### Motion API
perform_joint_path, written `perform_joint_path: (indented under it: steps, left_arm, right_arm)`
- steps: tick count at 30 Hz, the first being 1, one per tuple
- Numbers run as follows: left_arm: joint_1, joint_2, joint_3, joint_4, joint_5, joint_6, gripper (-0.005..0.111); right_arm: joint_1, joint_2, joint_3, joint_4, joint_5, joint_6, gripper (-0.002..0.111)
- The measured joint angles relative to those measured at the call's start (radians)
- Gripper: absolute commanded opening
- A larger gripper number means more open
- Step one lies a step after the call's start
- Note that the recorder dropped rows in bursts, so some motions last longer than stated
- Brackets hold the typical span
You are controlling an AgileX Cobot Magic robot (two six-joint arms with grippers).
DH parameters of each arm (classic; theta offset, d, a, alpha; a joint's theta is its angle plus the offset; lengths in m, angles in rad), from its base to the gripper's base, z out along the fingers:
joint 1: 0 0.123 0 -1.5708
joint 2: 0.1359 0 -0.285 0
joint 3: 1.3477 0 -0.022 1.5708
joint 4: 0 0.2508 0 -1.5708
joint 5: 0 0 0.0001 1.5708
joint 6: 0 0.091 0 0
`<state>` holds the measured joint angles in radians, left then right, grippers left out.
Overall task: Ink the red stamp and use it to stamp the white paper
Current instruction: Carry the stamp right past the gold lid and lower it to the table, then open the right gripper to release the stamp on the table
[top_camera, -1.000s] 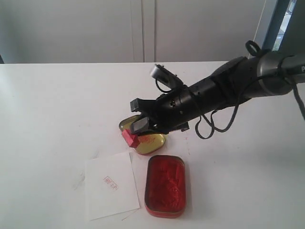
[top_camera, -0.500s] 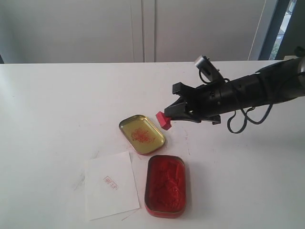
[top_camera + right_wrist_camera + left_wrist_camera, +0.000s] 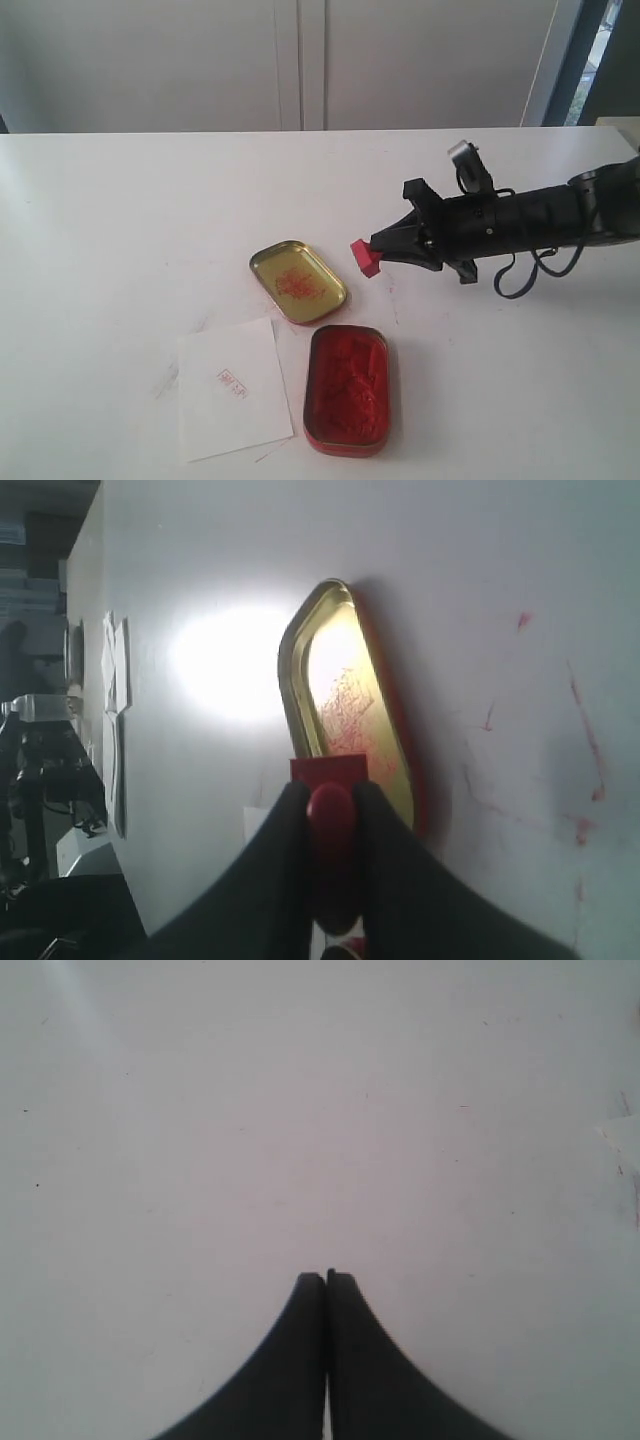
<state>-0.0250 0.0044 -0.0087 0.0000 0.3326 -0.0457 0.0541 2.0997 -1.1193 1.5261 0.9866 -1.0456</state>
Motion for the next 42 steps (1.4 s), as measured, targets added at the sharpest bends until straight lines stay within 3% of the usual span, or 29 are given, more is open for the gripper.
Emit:
perform_joint_path:
  steps: [18,31,42]
  left_arm:
    - [0.0,0.0,0.0,0.0,0.0,0.0,0.0]
    - [0.0,0.0,0.0,0.0,0.0,0.0,0.0]
    - [0.0,0.0,0.0,0.0,0.0,0.0,0.0]
  right_arm:
    - [-0.002,0.073,0.002,0.062,-0.059,0.041,0.0]
    - [-0.002,0.073,0.0,0.074,-0.098,0.104,0.031]
    - [-0.002,0.071,-0.005,0.062,-0.154,0.19,0.032]
